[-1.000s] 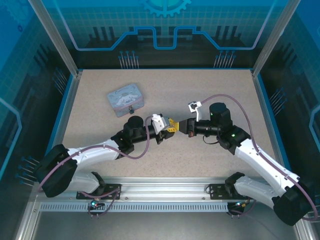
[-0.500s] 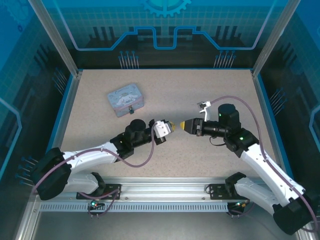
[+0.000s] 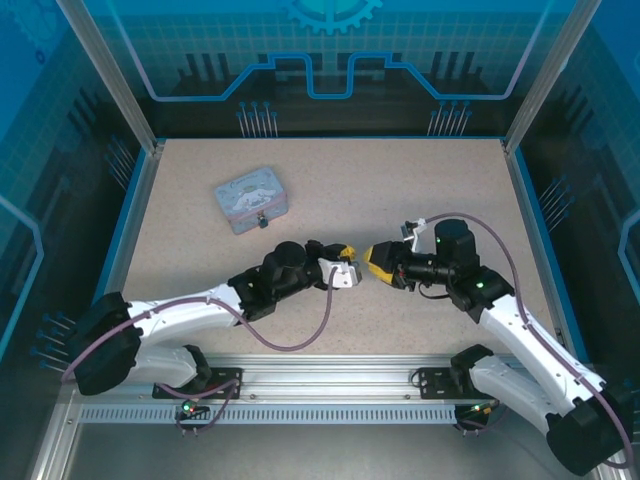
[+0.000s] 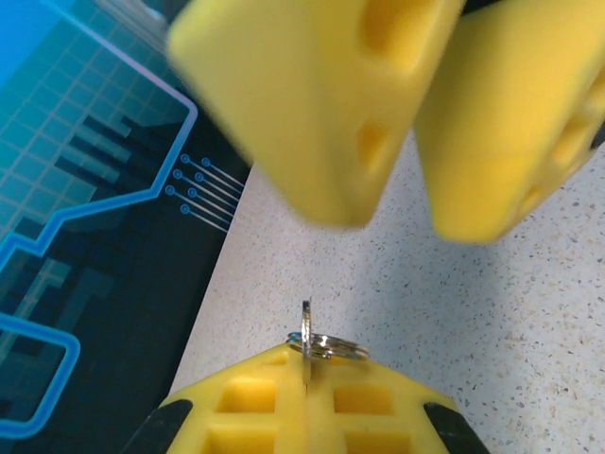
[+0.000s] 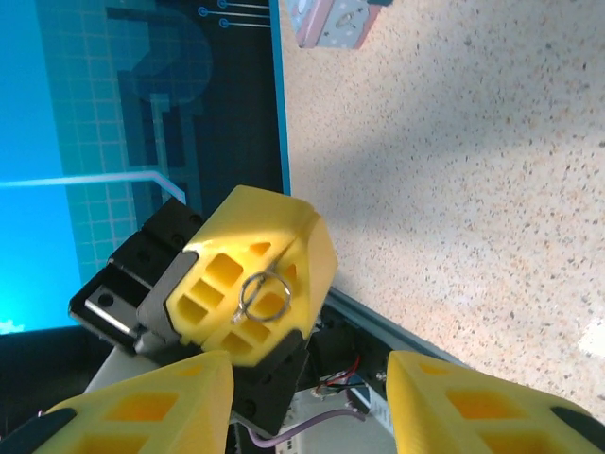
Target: Unlock a padlock with a key
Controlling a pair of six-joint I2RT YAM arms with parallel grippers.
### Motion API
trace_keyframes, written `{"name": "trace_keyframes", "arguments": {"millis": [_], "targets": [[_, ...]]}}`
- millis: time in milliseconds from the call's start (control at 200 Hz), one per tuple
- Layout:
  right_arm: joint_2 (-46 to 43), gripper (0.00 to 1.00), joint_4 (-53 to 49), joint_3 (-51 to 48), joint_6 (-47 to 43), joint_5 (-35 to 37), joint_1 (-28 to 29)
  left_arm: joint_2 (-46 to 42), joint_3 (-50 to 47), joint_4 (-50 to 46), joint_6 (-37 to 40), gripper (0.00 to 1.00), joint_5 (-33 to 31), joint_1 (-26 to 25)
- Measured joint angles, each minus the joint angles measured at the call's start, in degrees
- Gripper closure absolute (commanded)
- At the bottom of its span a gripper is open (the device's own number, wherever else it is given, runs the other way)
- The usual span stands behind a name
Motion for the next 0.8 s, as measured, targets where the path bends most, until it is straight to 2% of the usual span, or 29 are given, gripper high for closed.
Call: {"name": "trace_keyframes", "arguments": {"millis": [345,800], "targets": [[0.31,0.68,1.25,-0.11,3.48,0.68,0.48,2.36,1.25,-3.34,4.26,1.0,-0.02,-0.96],[0.39,0.71,4.92,-2.51,7.58,1.81,1.86,2.56,1.81,-3.5,4.31,1.0,-0.02,-1.11]]}}
